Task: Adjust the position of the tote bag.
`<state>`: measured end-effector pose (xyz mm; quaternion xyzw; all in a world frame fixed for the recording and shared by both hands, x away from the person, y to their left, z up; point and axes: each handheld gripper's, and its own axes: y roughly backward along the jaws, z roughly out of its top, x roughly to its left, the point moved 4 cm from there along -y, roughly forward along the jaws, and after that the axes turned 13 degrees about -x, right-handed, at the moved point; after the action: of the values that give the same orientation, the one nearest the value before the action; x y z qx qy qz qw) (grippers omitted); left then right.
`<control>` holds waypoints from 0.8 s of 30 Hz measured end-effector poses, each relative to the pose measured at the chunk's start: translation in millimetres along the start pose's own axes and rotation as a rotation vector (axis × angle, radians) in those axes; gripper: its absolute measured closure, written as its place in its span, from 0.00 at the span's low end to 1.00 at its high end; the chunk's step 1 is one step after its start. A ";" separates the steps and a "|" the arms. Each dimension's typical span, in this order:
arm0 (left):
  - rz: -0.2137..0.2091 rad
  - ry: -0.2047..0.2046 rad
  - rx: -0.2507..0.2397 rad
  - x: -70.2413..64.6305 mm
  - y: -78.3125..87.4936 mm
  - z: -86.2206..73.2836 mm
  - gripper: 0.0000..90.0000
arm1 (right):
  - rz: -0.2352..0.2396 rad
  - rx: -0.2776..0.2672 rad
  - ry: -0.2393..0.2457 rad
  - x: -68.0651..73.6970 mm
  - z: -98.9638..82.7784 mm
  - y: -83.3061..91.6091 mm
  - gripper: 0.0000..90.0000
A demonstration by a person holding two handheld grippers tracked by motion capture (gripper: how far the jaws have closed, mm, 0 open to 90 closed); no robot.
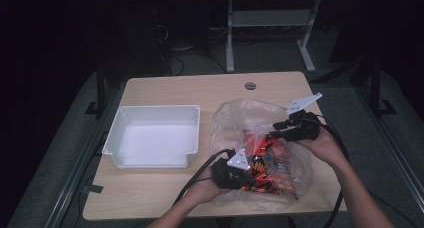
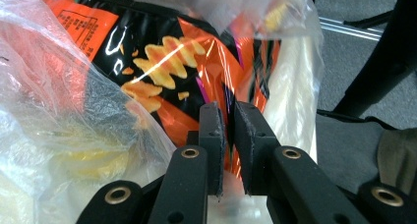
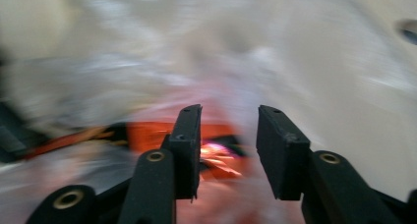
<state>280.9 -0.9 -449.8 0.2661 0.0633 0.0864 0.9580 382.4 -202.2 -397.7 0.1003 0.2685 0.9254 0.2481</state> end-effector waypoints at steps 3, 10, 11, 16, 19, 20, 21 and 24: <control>0.016 0.008 -0.005 3.7 -3.6 2.0 0.91 | 0.068 0.017 0.065 21.1 1.0 -5.7 0.74; 0.023 0.014 0.005 4.0 -4.9 1.6 0.91 | 0.130 0.129 0.103 37.4 -20.9 -16.2 0.82; 0.023 0.012 0.007 4.1 -4.5 1.6 0.91 | 0.125 0.141 0.102 35.8 -25.3 -14.1 0.82; 0.022 0.009 0.009 4.6 -5.3 0.7 0.90 | 0.089 0.137 0.055 28.6 -43.9 5.7 0.84; 0.022 0.017 0.010 3.7 -5.3 0.3 0.89 | 0.072 0.148 0.039 26.1 -54.2 15.0 0.84; 0.021 0.018 0.011 3.7 -5.3 0.2 0.89 | 0.067 0.148 0.030 24.9 -58.9 18.3 0.84; 0.022 0.020 0.010 3.7 -5.4 0.0 0.89 | 0.067 0.147 0.028 24.0 -61.6 20.2 0.83; 0.024 0.019 0.011 3.7 -5.8 -0.3 0.89 | 0.059 0.140 -0.002 22.6 -73.9 26.3 0.83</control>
<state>285.2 -4.9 -453.3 0.2712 0.0698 0.1000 0.9548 328.8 -242.9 -443.9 0.1261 0.3291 0.9112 0.2131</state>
